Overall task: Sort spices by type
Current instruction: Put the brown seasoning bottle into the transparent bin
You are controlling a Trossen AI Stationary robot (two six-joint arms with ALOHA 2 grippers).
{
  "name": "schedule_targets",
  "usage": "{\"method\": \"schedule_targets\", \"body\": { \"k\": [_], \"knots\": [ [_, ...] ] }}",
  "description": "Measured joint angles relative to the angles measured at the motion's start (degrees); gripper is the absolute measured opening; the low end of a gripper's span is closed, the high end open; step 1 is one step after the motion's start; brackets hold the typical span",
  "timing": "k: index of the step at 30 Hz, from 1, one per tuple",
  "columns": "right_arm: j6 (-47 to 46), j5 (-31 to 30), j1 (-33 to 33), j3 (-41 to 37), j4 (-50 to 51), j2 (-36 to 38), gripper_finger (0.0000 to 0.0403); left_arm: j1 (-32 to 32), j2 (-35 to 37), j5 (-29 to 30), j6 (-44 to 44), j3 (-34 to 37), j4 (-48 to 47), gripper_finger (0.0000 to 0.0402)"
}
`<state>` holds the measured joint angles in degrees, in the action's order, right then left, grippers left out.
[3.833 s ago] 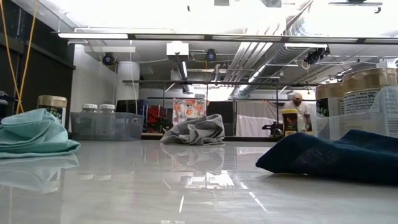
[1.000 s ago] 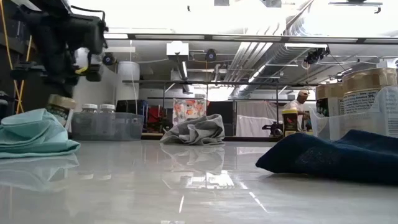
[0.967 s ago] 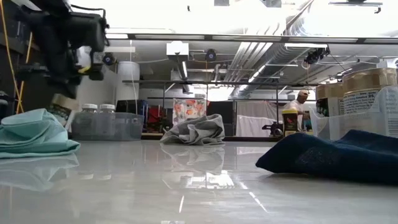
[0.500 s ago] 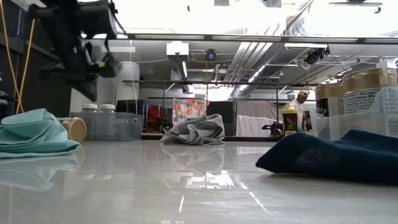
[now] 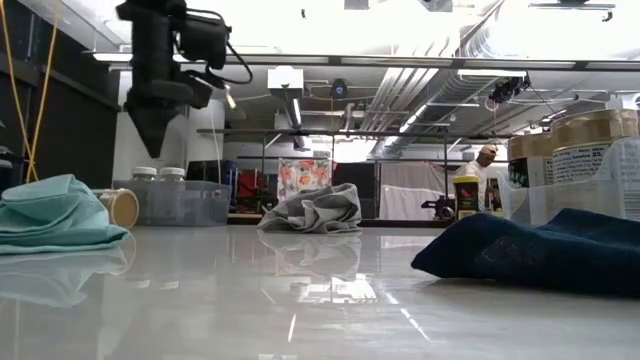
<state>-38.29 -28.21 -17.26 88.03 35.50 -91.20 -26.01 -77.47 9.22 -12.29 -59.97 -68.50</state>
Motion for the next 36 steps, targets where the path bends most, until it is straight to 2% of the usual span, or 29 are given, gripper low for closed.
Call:
{"method": "schedule_targets", "body": {
  "k": [4, 10, 16, 20, 25, 31, 36],
  "knots": [
    [-0.56, 0.0, -0.02, 0.0, 0.09, 0.0, 0.0, -0.27, -5.39, 3.4, 7.61, -4.75, -8.79, 0.0049],
    [-0.77, 0.0, -0.02, 0.0, 0.08, 0.0, 0.0, 1.09, -11.77, 4.32, 13.2, -4.95, -14.57, 0.0159],
    [-0.75, 0.0, -0.02, 0.0, 0.05, 0.0, 0.0, 3.56, -17.87, 7.25, 14.18, -4.95, -18.14, 0.0263],
    [-0.88, 0.0, -0.02, 0.0, 0.08, 0.0, 0.0, 4.59, -21.41, 7.3, 15.1, -4.95, -19.12, 0.0311],
    [-2.27, 0.0, -0.11, 0.0, 0.23, 0.0, 0.0, 4.75, -25.1, 7.86, 17.39, -4.95, -18.3, 0.034],
    [-3.5, 0.02, -0.15, 0.0, 0.31, 0.0, 0.0, 4.27, -27.56, 7.62, 19.06, -4.11, -15.41, 0.0342],
    [-3.92, 0.04, -0.15, 0.0, 0.44, 0.0, 0.0, 4.25, -28.97, 5.5, 19.97, -0.13, -14.98, 0.0342]
  ]
}}
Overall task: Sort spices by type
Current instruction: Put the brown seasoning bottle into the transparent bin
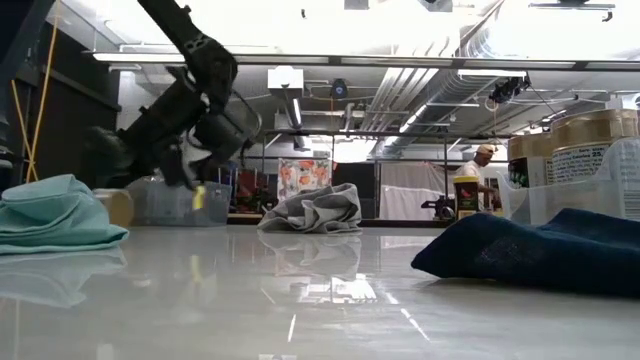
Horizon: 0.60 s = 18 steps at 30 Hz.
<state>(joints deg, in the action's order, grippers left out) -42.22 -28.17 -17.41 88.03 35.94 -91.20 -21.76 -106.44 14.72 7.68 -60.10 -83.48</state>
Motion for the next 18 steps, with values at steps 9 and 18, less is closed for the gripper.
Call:
{"method": "schedule_targets", "body": {
  "k": [9, 18],
  "knots": [
    [-0.41, 0.0, 0.0, 0.0, 0.0, 0.0, 0.0, 0.0, -0.16, -0.99, -1.55, 6.98, 6.8, 0.0342],
    [-1.33, 0.16, 0.0, 0.0, 0.0, 0.0, 0.0, 1.22, -0.06, -2.14, -3.16, 6.83, 9.43, 0.031]
  ]
}}
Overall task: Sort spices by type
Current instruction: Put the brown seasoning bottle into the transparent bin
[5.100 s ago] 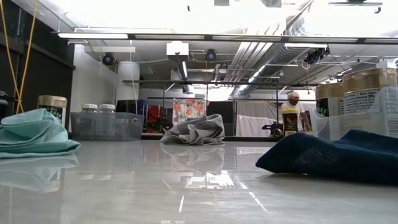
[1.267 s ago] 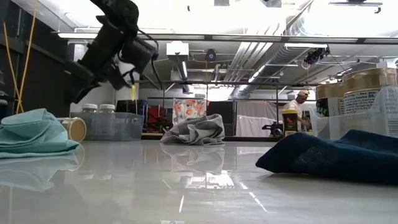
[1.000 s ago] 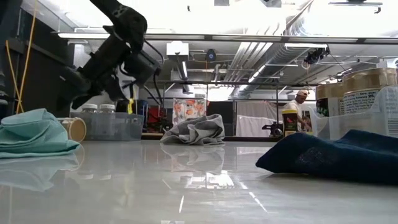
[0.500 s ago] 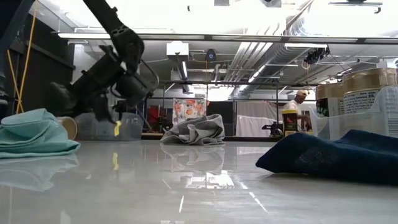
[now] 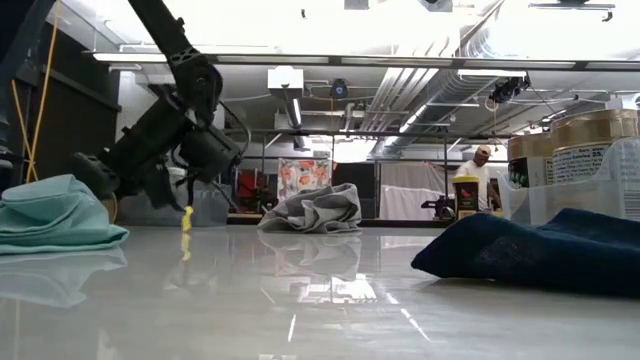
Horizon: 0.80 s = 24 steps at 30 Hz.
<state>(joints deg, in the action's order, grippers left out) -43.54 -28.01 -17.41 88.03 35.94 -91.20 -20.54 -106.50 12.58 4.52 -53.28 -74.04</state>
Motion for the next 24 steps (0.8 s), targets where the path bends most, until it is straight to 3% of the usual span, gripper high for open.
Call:
{"method": "schedule_targets", "body": {
  "k": [4, 12, 16, 20, 24],
  "knots": [
    [1.19, -0.03, 0.0, 0.0, 0.0, 0.0, 0.0, 1.2, 1.98, 2.28, -1.91, -4.29, -0.17, 0.0237],
    [2.72, -0.22, 0.0, 0.0, 0.26, 0.0, 0.0, 1.66, 11.85, 1.79, -6.04, -17.94, -1.24, 0.0235],
    [4.48, -0.21, 0.0, 0.0, 0.32, 0.0, 0.0, 3.66, 21.72, -2.85, -15.22, -23.17, -0.85, 0.0235],
    [5.34, -0.2, 0.0, 0.0, 1.25, 0.0, 0.0, 11.44, 35.19, -5.88, -29.73, -23.03, 3.32, 0.0235],
    [6.48, -0.17, 0.0, 0.0, 2.57, 0.0, 0.0, 27.19, 46.59, -2.05, -47.97, -20.99, 7.61, 0.0235]
  ]
}}
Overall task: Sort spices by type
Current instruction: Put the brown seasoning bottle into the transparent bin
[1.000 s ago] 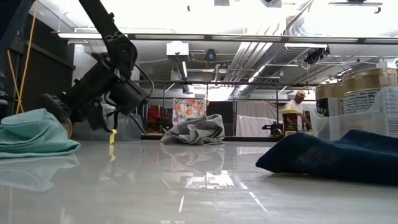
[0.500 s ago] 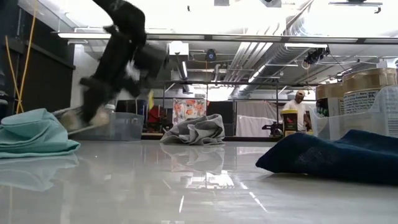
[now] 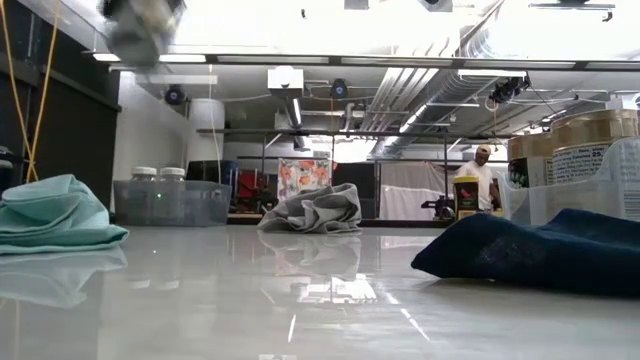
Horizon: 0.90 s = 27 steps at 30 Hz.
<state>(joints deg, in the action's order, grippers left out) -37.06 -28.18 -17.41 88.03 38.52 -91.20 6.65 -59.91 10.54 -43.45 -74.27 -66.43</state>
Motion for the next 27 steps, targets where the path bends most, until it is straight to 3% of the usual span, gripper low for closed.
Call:
{"method": "schedule_targets", "body": {
  "k": [5, 8, 11, 15, 21, 23, 27],
  "knots": [
    [0.04, 0.67, 0.0, 0.0, 2.17, 0.0, 0.0, 27.6, 3.74, 12.88, -17.49, 3.32, 6.92, 0.0235],
    [0.04, 1.56, 0.0, 0.0, 3.38, 0.0, 0.0, 41.57, -0.23, 19.73, -20.04, 5.79, 15.12, 0.0235],
    [0.04, 2.24, 0.0, 0.0, 3.9, 0.0, 0.0, 51.3, -7.27, 24.86, -18.82, 7.49, 24.8, 0.0235],
    [-0.22, 2.77, 0.0, 0.0, 3.94, 0.0, 0.0, 58.77, -16.25, 29.94, -23.24, 7.59, 32.97, 0.0235],
    [-1.89, 3.55, 0.07, 0.0, 3.87, 0.0, 0.0, 64.32, -23.35, 41.54, -32.47, 7.52, 32.32, 0.0235],
    [-2.81, 3.63, 0.07, 0.0, 3.85, 0.0, 0.0, 64.83, -25.19, 41.67, -33.67, 7.5, 30.18, 0.0235],
    [-3.37, 3.75, 0.07, 0.0, 3.83, 0.0, 0.0, 64.81, -28.82, 34.15, -35.41, 7.59, 27.54, 0.0235]
  ]
}}
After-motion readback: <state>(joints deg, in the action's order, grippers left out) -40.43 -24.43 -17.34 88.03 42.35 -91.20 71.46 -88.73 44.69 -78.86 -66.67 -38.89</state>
